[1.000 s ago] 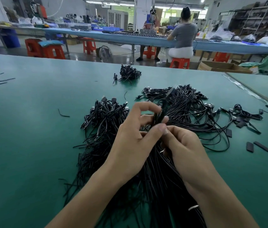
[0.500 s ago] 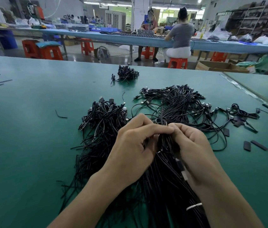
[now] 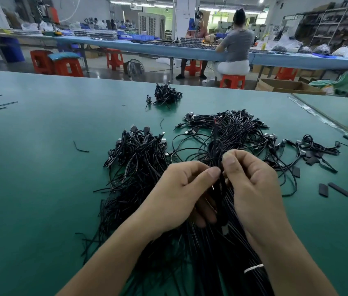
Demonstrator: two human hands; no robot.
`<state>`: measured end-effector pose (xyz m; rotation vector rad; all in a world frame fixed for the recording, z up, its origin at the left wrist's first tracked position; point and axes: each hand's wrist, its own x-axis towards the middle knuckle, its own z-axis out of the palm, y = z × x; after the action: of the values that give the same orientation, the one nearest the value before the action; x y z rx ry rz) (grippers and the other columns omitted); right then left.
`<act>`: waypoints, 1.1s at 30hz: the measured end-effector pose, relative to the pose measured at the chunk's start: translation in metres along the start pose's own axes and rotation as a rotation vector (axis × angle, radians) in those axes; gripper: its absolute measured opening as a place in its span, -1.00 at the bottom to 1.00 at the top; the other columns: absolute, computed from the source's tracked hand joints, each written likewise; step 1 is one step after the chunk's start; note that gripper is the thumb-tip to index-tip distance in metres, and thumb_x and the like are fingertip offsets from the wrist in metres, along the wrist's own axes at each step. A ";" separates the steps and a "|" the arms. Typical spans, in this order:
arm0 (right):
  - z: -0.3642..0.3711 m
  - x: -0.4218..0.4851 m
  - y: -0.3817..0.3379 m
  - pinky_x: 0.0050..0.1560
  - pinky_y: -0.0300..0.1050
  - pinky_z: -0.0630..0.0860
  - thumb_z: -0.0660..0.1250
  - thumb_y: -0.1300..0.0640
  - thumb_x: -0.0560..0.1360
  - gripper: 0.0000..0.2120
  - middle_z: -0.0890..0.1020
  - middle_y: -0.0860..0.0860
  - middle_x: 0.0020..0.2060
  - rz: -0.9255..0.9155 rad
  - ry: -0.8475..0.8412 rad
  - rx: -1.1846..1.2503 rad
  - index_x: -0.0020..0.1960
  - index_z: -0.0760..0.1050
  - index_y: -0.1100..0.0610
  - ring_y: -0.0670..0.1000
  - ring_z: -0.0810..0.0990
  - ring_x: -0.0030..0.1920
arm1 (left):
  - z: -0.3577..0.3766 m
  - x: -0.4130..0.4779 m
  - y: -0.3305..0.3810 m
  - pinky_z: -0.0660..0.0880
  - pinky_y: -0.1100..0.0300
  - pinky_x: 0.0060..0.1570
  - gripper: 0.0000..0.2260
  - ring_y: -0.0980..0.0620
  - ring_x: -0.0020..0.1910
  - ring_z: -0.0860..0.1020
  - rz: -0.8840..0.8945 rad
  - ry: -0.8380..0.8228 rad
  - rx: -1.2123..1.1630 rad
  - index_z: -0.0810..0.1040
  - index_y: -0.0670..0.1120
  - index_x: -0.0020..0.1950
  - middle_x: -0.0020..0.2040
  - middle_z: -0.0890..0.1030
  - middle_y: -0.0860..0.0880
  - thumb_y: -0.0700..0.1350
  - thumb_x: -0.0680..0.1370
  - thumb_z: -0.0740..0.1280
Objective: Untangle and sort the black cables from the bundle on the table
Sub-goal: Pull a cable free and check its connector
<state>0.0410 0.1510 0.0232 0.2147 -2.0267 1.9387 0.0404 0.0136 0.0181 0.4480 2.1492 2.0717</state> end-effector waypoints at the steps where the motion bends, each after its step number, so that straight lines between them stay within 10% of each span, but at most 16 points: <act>1: 0.000 0.000 0.001 -0.43 -0.29 0.37 0.26 0.13 0.62 -0.78 0.44 -0.11 -0.45 -0.005 0.000 -0.028 -0.19 0.51 0.13 -0.10 0.34 -0.40 | 0.000 0.000 0.001 0.45 0.25 -0.58 -0.79 0.00 -0.54 0.58 0.020 0.023 -0.005 0.57 -0.11 -0.09 -0.39 0.63 -0.09 -0.03 0.65 0.28; 17: -0.006 0.001 -0.008 -0.38 -0.31 0.44 0.27 0.12 0.62 -0.77 0.50 -0.11 -0.43 0.118 -0.127 -0.054 -0.19 0.57 0.14 -0.13 0.43 -0.39 | 0.002 0.001 -0.003 0.36 0.34 -0.51 -0.87 0.19 -0.54 0.42 0.347 0.345 0.235 0.64 0.19 -0.11 -0.42 0.55 0.15 -0.04 0.58 0.39; 23: -0.004 0.001 -0.003 -0.42 -0.28 0.36 0.28 0.19 0.60 -0.71 0.48 -0.01 -0.41 0.333 -0.188 0.145 -0.29 0.56 0.10 -0.10 0.37 -0.40 | -0.001 0.003 0.001 0.58 0.28 -0.09 -0.76 0.08 -0.04 0.63 0.448 0.391 0.281 0.73 0.02 0.00 -0.04 0.60 0.10 -0.32 0.51 0.44; 29: -0.004 0.000 -0.002 -0.36 -0.23 0.38 0.30 0.15 0.59 -0.71 0.51 -0.05 -0.43 0.303 -0.248 0.138 -0.28 0.63 0.06 -0.11 0.38 -0.40 | -0.001 0.003 0.006 0.55 0.28 -0.06 -0.94 0.07 -0.03 0.65 0.399 0.421 0.132 0.74 0.02 -0.15 -0.07 0.66 0.07 -0.04 0.44 0.48; 33: -0.007 0.001 -0.002 -0.31 -0.17 0.44 0.26 0.16 0.62 -0.74 0.56 0.01 -0.37 0.197 -0.236 0.063 -0.20 0.62 0.12 -0.03 0.44 -0.34 | -0.004 0.003 0.005 0.61 0.21 -0.09 -0.61 0.03 -0.07 0.70 0.303 0.362 -0.088 0.62 0.11 0.01 0.08 0.64 0.00 -0.03 0.25 0.64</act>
<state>0.0418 0.1580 0.0258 0.2805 -2.2090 2.1901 0.0371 0.0110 0.0238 0.4401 2.2850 2.5757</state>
